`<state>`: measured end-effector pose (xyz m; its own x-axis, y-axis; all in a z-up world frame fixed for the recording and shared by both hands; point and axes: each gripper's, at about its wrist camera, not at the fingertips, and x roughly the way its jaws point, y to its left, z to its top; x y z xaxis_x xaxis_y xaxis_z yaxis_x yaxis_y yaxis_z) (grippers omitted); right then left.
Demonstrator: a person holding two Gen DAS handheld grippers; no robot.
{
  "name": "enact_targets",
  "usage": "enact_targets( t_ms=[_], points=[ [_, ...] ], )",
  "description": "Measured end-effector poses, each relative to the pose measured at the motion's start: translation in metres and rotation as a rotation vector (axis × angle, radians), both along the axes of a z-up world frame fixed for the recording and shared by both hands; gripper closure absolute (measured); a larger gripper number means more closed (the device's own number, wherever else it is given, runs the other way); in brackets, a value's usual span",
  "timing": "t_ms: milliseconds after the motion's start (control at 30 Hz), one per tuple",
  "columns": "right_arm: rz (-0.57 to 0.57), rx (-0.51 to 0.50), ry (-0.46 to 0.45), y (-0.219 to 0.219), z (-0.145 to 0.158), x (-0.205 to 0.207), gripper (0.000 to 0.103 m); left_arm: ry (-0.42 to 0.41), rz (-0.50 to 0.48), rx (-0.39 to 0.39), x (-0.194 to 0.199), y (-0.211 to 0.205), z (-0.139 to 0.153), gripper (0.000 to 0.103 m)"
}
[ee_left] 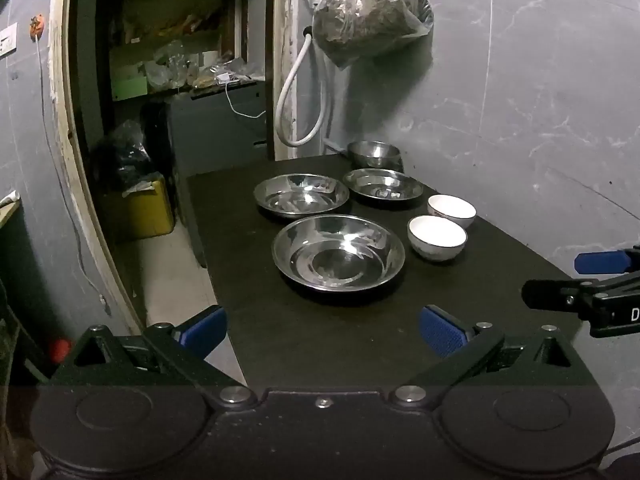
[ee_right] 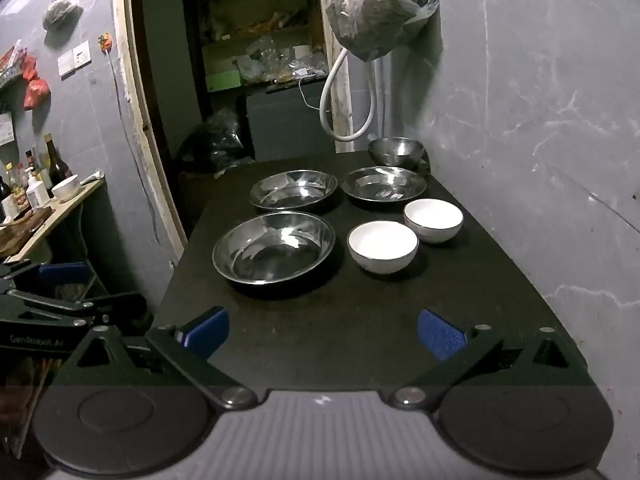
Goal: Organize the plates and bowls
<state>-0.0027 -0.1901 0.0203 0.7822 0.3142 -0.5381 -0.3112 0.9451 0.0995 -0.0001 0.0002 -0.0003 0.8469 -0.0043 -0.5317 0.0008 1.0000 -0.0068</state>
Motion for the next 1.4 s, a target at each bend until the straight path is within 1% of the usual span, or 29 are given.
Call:
enact_targets(
  t_ms=[367,600,767,1400],
  points=[
    [-0.001,-0.009,0.003,0.001,-0.001,0.006,0.000,-0.004,-0.024,-0.005,-0.001,0.001,-0.001,0.001],
    [-0.004,-0.012,0.004,-0.001,-0.001,0.007,0.000,0.011,-0.043,-0.002,0.010,-0.002,-0.004,0.001],
    [-0.010,-0.014,0.007,-0.003,0.005,0.003,0.000,0.012,-0.044,-0.002,0.011,-0.002,-0.003,0.001],
    [-0.011,-0.017,0.006,-0.002,0.004,0.002,0.000,0.016,-0.046,-0.001,0.013,-0.003,-0.004,0.001]
  ],
)
